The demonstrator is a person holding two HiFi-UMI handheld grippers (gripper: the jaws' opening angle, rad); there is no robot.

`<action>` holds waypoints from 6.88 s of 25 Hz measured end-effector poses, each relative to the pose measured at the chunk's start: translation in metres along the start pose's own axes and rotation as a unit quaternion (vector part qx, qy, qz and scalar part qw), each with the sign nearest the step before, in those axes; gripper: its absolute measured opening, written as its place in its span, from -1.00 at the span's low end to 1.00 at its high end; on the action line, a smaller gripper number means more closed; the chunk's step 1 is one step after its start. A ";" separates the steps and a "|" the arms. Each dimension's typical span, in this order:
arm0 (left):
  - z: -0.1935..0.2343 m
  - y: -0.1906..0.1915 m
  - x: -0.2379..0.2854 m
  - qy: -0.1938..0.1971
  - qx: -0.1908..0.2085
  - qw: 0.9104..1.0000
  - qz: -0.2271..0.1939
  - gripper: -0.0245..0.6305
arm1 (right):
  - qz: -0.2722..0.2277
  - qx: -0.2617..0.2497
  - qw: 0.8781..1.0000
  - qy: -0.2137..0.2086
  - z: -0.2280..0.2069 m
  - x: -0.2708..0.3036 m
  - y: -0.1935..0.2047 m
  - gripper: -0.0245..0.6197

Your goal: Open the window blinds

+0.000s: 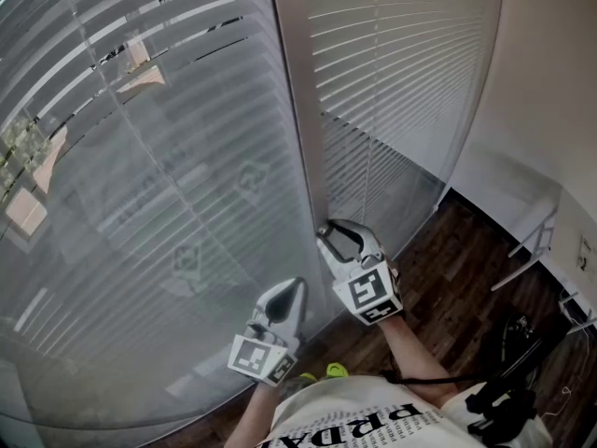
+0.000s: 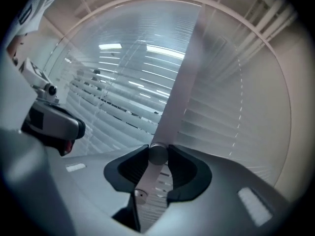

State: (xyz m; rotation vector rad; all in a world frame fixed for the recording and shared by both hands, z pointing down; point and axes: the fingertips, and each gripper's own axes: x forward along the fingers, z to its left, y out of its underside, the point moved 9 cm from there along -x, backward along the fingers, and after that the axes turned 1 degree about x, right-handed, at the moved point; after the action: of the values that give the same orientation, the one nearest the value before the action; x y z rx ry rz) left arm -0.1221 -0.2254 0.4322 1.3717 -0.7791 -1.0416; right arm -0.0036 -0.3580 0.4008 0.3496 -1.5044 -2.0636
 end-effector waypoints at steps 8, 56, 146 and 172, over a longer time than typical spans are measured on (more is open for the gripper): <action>-0.002 -0.001 0.002 0.005 -0.001 1.000 0.003 -0.95 | -0.019 0.084 0.996 -0.011 -0.005 -0.001 0.003 -0.52; 0.004 0.000 0.018 0.006 -0.011 1.000 0.009 -0.95 | 0.000 -0.240 0.971 0.010 0.009 -0.001 -0.001 -0.52; 0.002 0.010 0.006 0.017 -0.026 0.999 -0.006 -0.95 | 0.031 -0.320 0.946 0.036 0.019 -0.012 0.013 -0.54; 0.017 -0.007 0.013 0.022 -0.029 0.999 -0.005 -0.95 | -0.017 0.000 1.000 0.002 -0.001 0.001 0.002 -0.54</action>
State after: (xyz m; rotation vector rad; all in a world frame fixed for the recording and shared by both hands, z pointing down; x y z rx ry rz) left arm -0.1338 -0.2429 0.4247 1.3463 -0.7051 -1.0302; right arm -0.0034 -0.3595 0.4025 0.3809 -1.5062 -2.0881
